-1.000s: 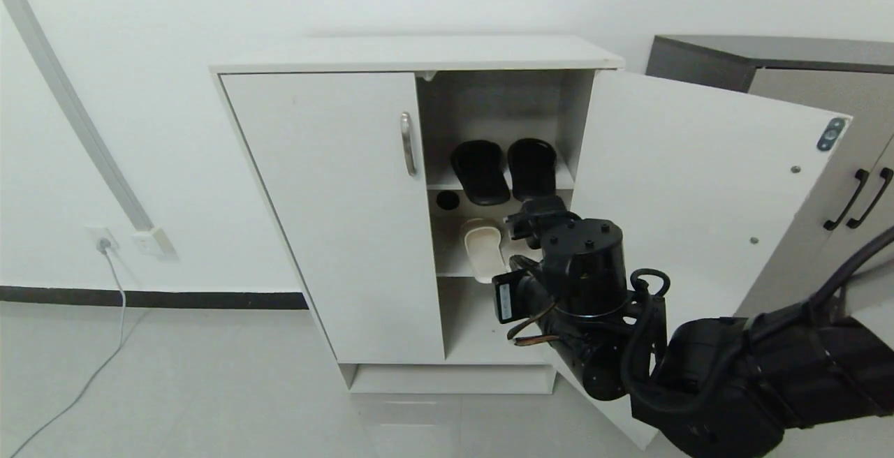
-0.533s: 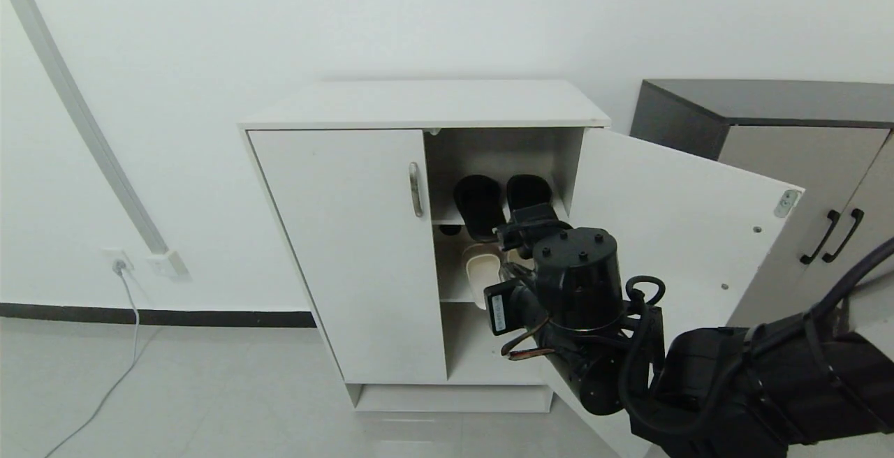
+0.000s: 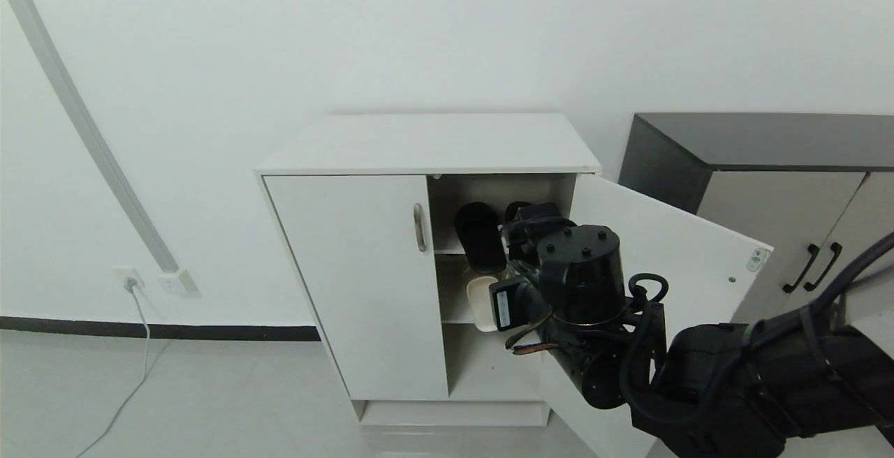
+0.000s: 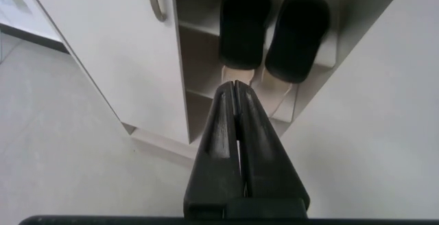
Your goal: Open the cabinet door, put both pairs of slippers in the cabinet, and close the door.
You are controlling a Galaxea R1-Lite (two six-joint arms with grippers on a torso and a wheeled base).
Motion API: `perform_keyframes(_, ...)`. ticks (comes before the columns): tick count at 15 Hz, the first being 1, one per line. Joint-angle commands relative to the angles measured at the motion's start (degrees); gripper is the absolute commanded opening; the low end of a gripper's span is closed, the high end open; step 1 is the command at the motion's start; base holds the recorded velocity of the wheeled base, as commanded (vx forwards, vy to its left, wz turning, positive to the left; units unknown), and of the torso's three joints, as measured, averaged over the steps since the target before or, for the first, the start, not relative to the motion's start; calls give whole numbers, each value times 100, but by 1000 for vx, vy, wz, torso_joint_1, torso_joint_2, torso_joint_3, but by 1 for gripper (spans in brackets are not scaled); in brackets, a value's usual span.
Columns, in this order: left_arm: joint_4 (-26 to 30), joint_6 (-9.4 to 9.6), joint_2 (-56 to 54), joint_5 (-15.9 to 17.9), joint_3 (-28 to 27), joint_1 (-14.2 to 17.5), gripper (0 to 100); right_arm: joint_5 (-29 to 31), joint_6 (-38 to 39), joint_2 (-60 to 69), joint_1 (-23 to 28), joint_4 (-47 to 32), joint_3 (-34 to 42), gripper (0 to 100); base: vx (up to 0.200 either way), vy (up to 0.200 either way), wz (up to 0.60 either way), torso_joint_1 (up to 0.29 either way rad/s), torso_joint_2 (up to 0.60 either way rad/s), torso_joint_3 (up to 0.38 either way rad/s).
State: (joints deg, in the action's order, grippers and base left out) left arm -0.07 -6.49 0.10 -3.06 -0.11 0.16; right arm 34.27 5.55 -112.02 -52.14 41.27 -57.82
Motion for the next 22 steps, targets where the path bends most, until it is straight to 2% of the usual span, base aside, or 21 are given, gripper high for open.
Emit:
perform_keyframes(1,-1,-2,-1,-2,-7,2,0,1,-1,-22,2,4,8,0,0,0,0,193,-510,-310)
perform_keyframes(12,-1,-11,-1,-28,-7,2,0,1,-19,66,222,4,87,0,0,0,0,228,-552,-320)
perform_keyframes(15,-1,-11,-1,-19,-7,2,0,1,-124,57,274,136,95,0,0,0,400,250,-557,-310)
perform_keyframes(19,-1,-11,-1,-28,-7,2,0,-52,-432,5,380,576,280,0,0,0,0,60,-127,-74)
perform_keyframes(22,-1,-11,-1,-19,2,2,0,-52,-502,5,380,620,377,0,0,0,-200,2,1,1)
